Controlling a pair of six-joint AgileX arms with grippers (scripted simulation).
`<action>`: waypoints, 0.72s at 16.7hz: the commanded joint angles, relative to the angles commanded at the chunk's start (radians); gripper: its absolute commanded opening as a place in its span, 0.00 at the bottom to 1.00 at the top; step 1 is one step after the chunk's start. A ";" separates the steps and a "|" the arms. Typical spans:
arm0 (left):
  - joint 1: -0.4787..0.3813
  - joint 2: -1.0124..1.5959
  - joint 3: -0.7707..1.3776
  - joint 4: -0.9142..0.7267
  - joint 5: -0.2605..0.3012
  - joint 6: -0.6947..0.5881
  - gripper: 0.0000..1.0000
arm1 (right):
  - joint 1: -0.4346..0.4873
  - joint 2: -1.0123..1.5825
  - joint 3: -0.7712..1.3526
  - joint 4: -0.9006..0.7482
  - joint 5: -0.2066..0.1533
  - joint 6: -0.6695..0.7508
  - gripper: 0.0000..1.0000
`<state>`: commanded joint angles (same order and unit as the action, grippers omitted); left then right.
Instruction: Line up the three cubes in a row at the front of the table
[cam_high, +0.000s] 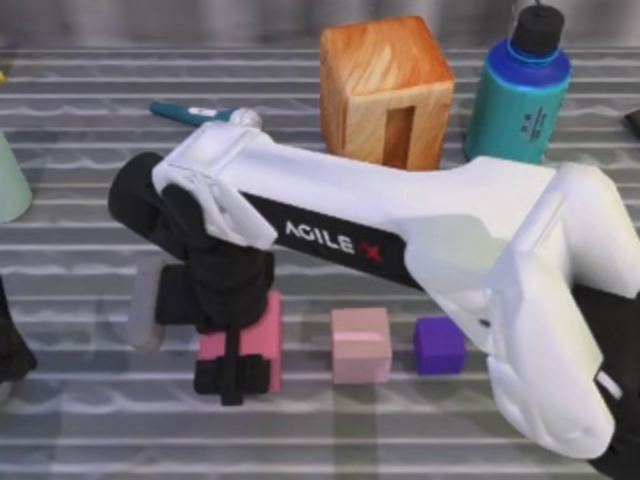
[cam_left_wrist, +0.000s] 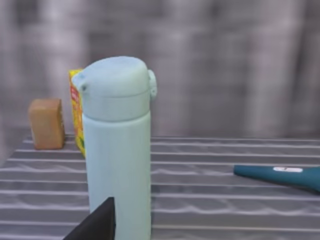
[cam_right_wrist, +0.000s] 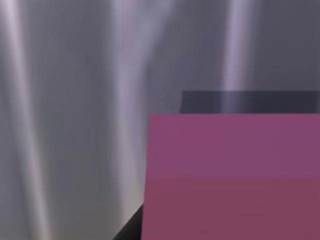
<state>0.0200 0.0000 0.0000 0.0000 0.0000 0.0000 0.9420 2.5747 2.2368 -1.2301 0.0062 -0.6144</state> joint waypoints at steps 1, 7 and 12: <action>0.000 0.000 0.000 0.000 0.000 0.000 1.00 | 0.000 0.000 0.000 0.000 0.000 0.000 0.30; 0.000 0.000 0.000 0.000 0.000 0.000 1.00 | 0.000 0.000 0.000 0.000 0.000 0.000 0.75; 0.000 0.000 0.000 0.000 0.000 0.000 1.00 | 0.000 0.000 0.000 0.000 0.000 0.000 1.00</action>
<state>0.0200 0.0000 0.0000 0.0000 0.0000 0.0000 0.9420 2.5747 2.2368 -1.2301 0.0062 -0.6144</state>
